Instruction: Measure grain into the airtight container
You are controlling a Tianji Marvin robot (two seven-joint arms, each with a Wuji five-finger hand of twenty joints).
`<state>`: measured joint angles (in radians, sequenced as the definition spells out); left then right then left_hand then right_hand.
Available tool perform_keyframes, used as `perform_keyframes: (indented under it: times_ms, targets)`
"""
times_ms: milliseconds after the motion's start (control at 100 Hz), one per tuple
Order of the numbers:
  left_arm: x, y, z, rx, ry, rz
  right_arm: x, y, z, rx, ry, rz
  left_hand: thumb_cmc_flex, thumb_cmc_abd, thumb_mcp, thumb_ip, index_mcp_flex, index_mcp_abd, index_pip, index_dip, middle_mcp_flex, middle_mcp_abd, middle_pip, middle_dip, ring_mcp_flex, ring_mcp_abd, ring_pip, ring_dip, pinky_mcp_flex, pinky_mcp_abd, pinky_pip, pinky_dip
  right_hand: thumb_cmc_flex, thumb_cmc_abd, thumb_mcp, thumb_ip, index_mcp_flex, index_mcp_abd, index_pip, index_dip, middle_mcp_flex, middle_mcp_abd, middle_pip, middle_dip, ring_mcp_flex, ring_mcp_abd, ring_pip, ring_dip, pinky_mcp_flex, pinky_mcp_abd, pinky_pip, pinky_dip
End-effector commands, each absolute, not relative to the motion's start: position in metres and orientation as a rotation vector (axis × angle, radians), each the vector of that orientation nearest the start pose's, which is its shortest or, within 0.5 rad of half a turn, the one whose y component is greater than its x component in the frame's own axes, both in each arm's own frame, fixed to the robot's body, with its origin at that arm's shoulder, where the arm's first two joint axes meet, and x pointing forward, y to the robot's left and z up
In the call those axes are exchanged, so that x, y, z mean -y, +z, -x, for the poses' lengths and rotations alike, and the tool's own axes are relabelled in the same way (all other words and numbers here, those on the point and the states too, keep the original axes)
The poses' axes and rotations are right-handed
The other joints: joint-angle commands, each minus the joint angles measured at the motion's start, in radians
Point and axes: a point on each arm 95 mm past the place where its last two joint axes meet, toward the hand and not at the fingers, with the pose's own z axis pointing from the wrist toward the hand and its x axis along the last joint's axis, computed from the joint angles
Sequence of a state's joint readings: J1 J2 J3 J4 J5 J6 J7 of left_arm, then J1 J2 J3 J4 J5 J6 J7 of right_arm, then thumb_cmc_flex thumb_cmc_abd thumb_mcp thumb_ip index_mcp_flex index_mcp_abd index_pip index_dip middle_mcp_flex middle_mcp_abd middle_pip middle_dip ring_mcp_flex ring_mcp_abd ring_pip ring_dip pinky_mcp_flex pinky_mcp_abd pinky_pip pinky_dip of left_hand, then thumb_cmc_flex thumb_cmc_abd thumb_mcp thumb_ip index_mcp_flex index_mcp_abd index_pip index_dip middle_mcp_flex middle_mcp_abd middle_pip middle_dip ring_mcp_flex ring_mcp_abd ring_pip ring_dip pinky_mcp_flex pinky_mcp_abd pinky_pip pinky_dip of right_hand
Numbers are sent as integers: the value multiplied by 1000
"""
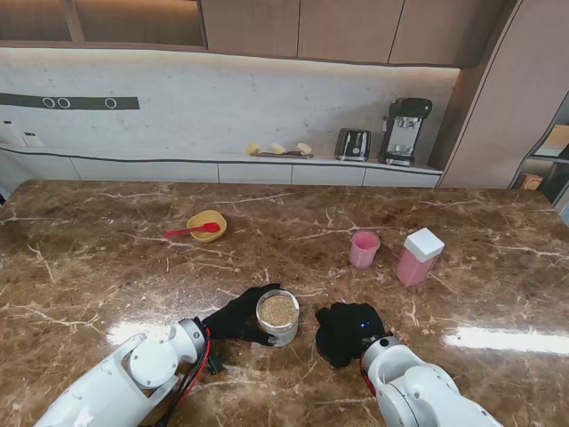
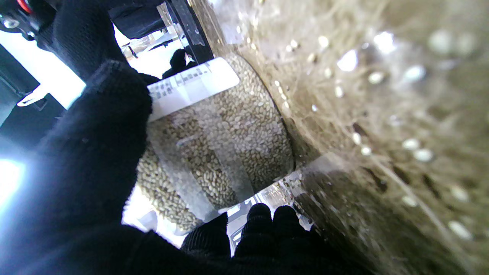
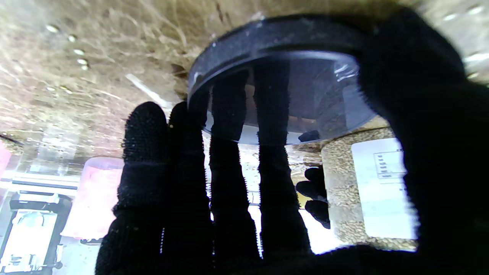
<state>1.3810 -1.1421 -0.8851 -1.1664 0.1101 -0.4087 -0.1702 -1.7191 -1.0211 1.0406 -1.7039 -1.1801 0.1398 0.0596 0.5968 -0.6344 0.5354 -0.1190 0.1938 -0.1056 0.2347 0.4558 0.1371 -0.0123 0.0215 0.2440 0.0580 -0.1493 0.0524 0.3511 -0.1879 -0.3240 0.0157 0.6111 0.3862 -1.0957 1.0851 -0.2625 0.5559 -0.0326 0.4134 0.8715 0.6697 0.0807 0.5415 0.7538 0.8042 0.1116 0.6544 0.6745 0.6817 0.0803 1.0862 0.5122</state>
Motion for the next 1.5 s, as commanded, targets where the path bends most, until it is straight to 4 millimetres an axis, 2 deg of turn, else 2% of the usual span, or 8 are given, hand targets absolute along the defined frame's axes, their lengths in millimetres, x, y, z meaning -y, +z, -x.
perform_keyframes:
  times_ms: [0,160,370,590,670,1000,1490]
  targets:
    - [47,-465,-362,-1640,-1925,2140,-31,-425,-296,-1906,1138,-1227,17,35,-9,31,29,-19,117,-10,-22,1,-16,7,-25,228,-9,17,100,434,161,87,170,87,221,139,54,-57,69,7,44,-149,-33,-77,63,-137,-102,-64,30,-29,12,-12]
    - [47,-464,-362,-1637,-1929,2141,-31,-427,-296,-1892,1162,-1222,14,41,-14,31,25,-22,123,-9,-22,-1,-16,7,-25,228,-9,17,100,435,162,88,185,145,304,179,102,-67,101,23,93,-158,-18,-69,89,-134,-95,-62,47,-22,17,-24]
    - [46,-464,-363,-1630,-1933,2136,-30,-427,-298,-1872,1188,-1220,15,47,-21,34,21,-21,126,-9,-22,0,-16,6,-25,228,-8,17,100,437,161,89,183,152,317,187,170,-86,124,22,166,-166,-34,-81,126,-137,-105,-70,66,-24,20,-36]
    - [46,-464,-363,-1628,-1931,2138,-30,-429,-300,-1855,1224,-1223,15,52,-27,36,19,-22,128,-10,-22,-1,-16,6,-25,229,-7,18,100,437,162,90,217,106,300,108,245,-111,147,-1,234,-177,-47,-94,170,-138,-108,-22,97,-36,36,-54]
    - [45,-464,-363,-1626,-1932,2138,-30,-428,-301,-1845,1237,-1225,16,54,-29,36,19,-22,128,-11,-22,-1,-16,6,-24,228,-7,17,99,437,162,90,226,92,302,89,260,-115,154,-11,247,-179,-39,-68,183,-138,-109,-10,108,-43,42,-59]
    - [45,-464,-364,-1621,-1936,2134,-30,-410,-306,-1759,1300,-1220,16,61,-39,39,6,-22,108,-19,-22,-2,-16,5,-24,227,-7,17,99,438,163,92,257,91,301,67,264,-117,172,-28,263,-179,-42,-13,196,-132,-104,11,119,-46,49,-64]
    - [46,-463,-363,-1618,-1941,2139,-31,-395,-308,-1692,1337,-1216,19,64,-49,41,8,-22,96,-16,-22,-2,-14,8,-23,229,-4,18,99,439,165,96,249,106,298,72,241,-103,167,-31,247,-175,-51,-4,188,-132,-106,14,116,-44,48,-66]
